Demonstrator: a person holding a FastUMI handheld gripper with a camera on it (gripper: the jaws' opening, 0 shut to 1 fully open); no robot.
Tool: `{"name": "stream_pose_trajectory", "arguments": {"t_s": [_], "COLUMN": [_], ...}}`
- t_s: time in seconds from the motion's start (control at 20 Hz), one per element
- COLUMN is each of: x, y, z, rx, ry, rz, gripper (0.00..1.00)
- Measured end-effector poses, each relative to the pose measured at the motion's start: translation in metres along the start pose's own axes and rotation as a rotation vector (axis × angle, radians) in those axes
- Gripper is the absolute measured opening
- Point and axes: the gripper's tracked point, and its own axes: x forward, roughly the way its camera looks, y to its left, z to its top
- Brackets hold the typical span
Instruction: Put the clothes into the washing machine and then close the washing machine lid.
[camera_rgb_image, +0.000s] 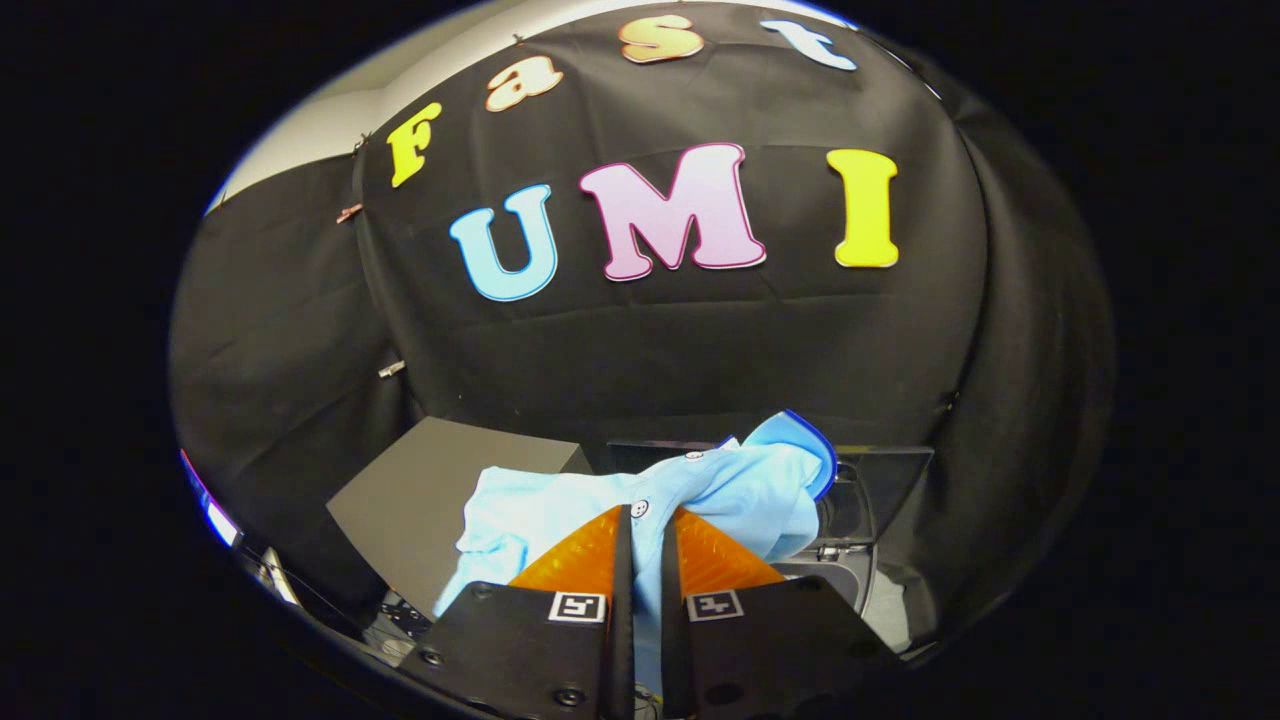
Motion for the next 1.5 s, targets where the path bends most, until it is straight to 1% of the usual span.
{"name": "stream_pose_trajectory", "arguments": {"t_s": [0.1, 0.2, 0.3, 0.5, 0.75, 1.0, 1.25, 1.5], "x": [-0.002, 0.007, 0.013, 0.029, 0.046, 0.070, 0.092, 0.110], "y": [-0.008, -0.010, -0.007, -0.014, -0.033, -0.049, -0.071, -0.091], "z": [-0.005, -0.013, -0.019, -0.034, -0.055, -0.095, -0.137, -0.194], "rx": [0.013, -0.002, 0.011, -0.039, -0.045, -0.067, -0.088, -0.138], "ry": [0.009, 0.037, 0.046, 0.079, 0.134, 0.205, 0.266, 0.345], "rz": [0.008, 0.012, 0.027, 0.018, 0.010, -0.001, -0.029, -0.052], "gripper": [0.15, 0.15, 0.15, 0.15, 0.15, 0.15, 0.15, 0.15]}}
